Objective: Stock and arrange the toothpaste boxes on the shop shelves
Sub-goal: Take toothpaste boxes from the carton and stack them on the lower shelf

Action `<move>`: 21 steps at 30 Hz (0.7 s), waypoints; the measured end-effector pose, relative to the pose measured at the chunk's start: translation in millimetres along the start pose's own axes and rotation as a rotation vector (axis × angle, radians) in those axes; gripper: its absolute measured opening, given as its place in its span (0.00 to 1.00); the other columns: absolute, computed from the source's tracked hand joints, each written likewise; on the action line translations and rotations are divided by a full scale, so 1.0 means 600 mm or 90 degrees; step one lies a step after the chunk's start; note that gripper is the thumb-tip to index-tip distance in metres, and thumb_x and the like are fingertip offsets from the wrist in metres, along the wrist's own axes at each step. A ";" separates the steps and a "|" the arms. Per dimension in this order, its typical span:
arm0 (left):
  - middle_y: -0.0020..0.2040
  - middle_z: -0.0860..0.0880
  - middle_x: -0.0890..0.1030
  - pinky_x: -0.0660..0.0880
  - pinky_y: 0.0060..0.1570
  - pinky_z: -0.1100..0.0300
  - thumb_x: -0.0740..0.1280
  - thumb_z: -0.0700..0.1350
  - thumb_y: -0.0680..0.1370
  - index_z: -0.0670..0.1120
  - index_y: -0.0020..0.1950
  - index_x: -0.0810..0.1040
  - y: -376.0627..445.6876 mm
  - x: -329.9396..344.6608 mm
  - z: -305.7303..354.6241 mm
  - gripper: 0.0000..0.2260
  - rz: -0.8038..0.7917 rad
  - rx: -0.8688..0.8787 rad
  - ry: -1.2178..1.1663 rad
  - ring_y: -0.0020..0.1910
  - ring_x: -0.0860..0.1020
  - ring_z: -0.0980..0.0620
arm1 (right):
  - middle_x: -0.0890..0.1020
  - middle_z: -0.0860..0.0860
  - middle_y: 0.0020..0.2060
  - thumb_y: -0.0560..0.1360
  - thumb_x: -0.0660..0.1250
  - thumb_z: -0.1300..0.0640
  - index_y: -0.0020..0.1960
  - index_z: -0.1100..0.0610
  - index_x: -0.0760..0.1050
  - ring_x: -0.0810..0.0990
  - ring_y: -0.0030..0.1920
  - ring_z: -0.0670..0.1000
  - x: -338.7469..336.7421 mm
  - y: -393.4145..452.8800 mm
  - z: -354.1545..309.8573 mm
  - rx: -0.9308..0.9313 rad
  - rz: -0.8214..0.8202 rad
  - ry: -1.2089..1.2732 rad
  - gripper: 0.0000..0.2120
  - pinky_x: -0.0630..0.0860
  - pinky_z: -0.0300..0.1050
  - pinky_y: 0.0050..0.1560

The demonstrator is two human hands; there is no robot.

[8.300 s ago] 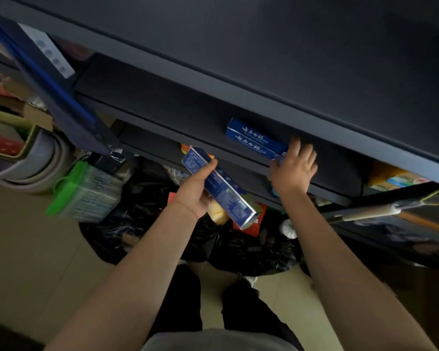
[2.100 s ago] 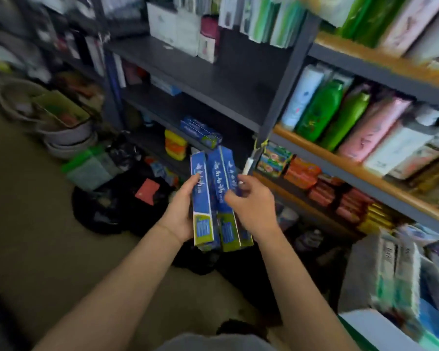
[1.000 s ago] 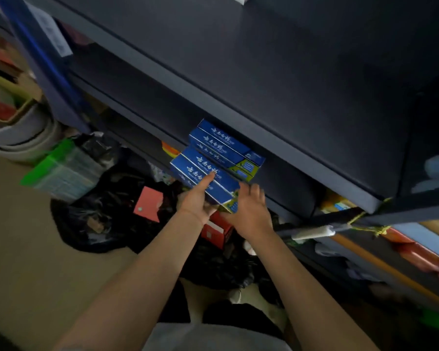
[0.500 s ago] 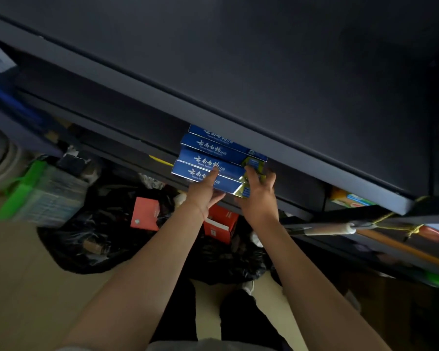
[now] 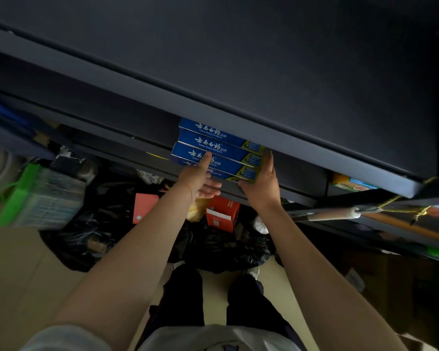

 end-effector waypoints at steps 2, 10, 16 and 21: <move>0.44 0.42 0.85 0.82 0.40 0.54 0.59 0.67 0.78 0.40 0.54 0.73 0.001 -0.001 0.004 0.29 -0.005 0.021 -0.025 0.39 0.85 0.45 | 0.74 0.52 0.66 0.72 0.72 0.62 0.77 0.49 0.51 0.78 0.59 0.52 0.000 -0.002 -0.002 -0.003 0.011 0.020 0.42 0.71 0.40 0.46; 0.56 0.46 0.81 0.82 0.46 0.55 0.65 0.59 0.79 0.44 0.58 0.74 0.000 -0.003 -0.012 0.20 -0.028 0.076 -0.087 0.52 0.83 0.47 | 0.76 0.51 0.64 0.70 0.72 0.61 0.76 0.51 0.58 0.78 0.60 0.52 0.004 -0.005 0.002 -0.026 0.051 0.033 0.39 0.77 0.47 0.53; 0.56 0.39 0.81 0.81 0.54 0.56 0.75 0.45 0.74 0.41 0.54 0.72 0.001 -0.020 -0.010 0.16 -0.015 0.129 -0.267 0.53 0.83 0.45 | 0.78 0.52 0.59 0.71 0.73 0.57 0.68 0.55 0.69 0.77 0.59 0.53 0.005 -0.008 0.016 -0.007 0.072 0.005 0.27 0.73 0.44 0.52; 0.57 0.39 0.81 0.82 0.51 0.58 0.74 0.44 0.76 0.37 0.61 0.73 0.003 -0.018 0.002 0.19 -0.002 0.121 -0.280 0.54 0.83 0.46 | 0.78 0.53 0.57 0.72 0.72 0.58 0.63 0.56 0.73 0.77 0.57 0.52 -0.004 -0.012 0.015 0.006 0.085 0.014 0.21 0.71 0.42 0.49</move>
Point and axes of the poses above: each hand's wrist, its own y-axis towards the middle knuckle, its own x-axis out of the palm, z = x × y, the point moved 9 cm from there along y, towards the middle knuckle
